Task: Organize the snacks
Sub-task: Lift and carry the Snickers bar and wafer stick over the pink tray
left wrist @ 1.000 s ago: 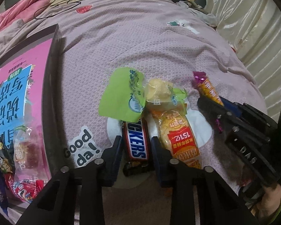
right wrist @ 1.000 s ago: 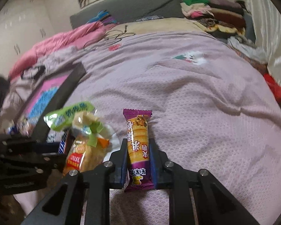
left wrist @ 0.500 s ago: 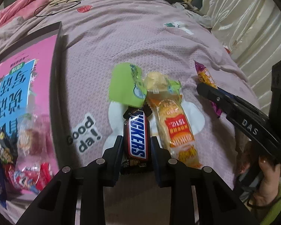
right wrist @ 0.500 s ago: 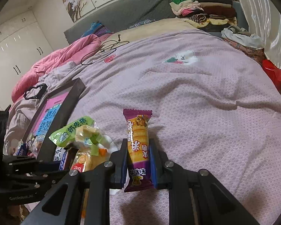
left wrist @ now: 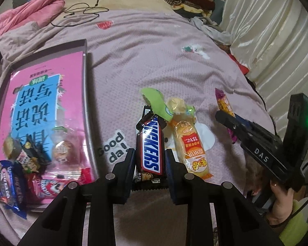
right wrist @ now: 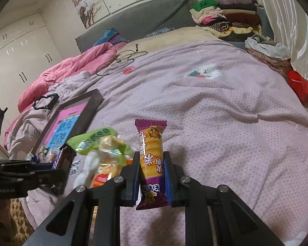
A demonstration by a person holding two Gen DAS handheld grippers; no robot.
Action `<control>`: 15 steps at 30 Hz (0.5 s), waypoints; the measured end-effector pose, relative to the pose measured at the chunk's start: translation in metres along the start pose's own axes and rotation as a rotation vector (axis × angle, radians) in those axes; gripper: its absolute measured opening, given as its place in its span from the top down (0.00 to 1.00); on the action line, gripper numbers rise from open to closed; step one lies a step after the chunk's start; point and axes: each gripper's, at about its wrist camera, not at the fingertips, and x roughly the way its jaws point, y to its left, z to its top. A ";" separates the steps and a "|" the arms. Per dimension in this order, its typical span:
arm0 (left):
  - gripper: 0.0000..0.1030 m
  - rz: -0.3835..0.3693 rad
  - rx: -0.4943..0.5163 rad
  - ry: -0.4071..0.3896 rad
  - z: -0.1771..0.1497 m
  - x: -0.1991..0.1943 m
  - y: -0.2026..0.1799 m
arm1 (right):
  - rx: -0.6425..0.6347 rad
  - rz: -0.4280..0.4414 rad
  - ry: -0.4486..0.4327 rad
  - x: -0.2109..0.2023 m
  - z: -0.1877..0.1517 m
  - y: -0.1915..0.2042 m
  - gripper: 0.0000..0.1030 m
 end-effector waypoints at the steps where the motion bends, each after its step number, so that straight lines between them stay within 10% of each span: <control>1: 0.72 0.001 -0.002 -0.004 0.000 -0.003 0.001 | -0.002 0.004 -0.009 -0.003 0.000 0.002 0.80; 15: 0.72 0.039 -0.087 -0.076 -0.003 -0.044 0.049 | -0.083 0.100 -0.047 -0.017 -0.004 0.061 0.80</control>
